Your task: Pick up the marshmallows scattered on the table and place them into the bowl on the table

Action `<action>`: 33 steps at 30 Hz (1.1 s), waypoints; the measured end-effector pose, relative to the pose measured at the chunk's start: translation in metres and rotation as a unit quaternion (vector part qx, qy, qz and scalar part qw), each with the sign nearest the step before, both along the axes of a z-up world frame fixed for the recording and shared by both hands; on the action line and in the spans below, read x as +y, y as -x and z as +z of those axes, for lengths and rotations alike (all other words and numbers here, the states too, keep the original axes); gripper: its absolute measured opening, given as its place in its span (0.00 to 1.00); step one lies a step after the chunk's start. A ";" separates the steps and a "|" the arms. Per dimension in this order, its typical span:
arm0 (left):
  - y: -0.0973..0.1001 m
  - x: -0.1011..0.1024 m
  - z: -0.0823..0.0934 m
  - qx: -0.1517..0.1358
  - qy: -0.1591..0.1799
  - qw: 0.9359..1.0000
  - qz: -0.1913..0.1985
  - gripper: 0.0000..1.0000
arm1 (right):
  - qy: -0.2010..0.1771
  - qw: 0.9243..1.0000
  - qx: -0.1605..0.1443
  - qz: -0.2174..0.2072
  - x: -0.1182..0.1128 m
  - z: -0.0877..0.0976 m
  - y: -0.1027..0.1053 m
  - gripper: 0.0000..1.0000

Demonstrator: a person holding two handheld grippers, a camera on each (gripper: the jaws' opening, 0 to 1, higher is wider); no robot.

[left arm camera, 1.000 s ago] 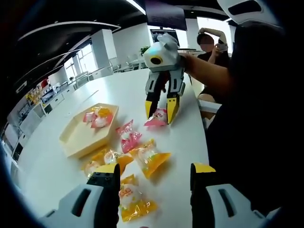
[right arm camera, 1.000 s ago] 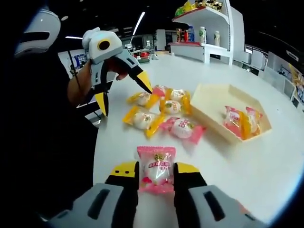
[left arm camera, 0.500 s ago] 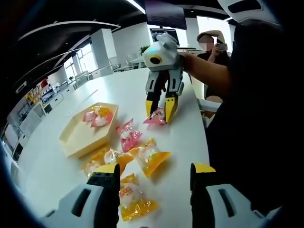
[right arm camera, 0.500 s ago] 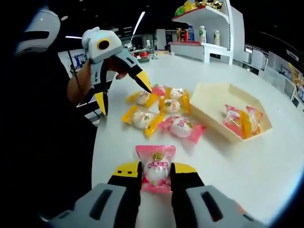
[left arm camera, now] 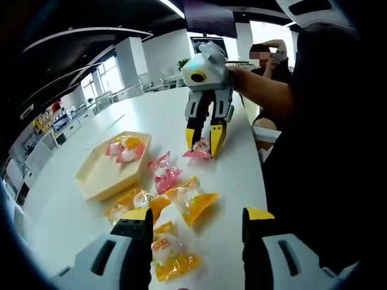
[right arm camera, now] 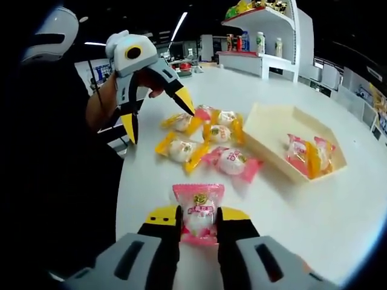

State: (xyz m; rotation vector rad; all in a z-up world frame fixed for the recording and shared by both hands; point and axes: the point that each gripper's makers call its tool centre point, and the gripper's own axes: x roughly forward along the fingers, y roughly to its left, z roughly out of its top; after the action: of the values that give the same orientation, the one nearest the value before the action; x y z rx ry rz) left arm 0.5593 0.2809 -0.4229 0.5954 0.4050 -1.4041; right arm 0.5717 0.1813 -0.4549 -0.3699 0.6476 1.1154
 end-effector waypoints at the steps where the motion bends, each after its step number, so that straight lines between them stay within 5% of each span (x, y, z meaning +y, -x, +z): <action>1: 0.000 0.000 0.000 0.000 0.000 1.000 0.001 0.59 | 0.002 1.000 -0.001 0.000 0.000 0.000 0.000 0.24; 33: -0.001 0.002 -0.005 0.007 0.000 1.000 0.000 0.59 | 0.010 1.000 -0.018 -0.006 0.003 0.001 -0.004 0.21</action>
State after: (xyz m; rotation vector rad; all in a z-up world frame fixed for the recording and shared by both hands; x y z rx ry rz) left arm 0.5606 0.2825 -0.4282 0.5861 0.4152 -1.4082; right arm 0.5754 0.1840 -0.4534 -0.4027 0.6295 1.0898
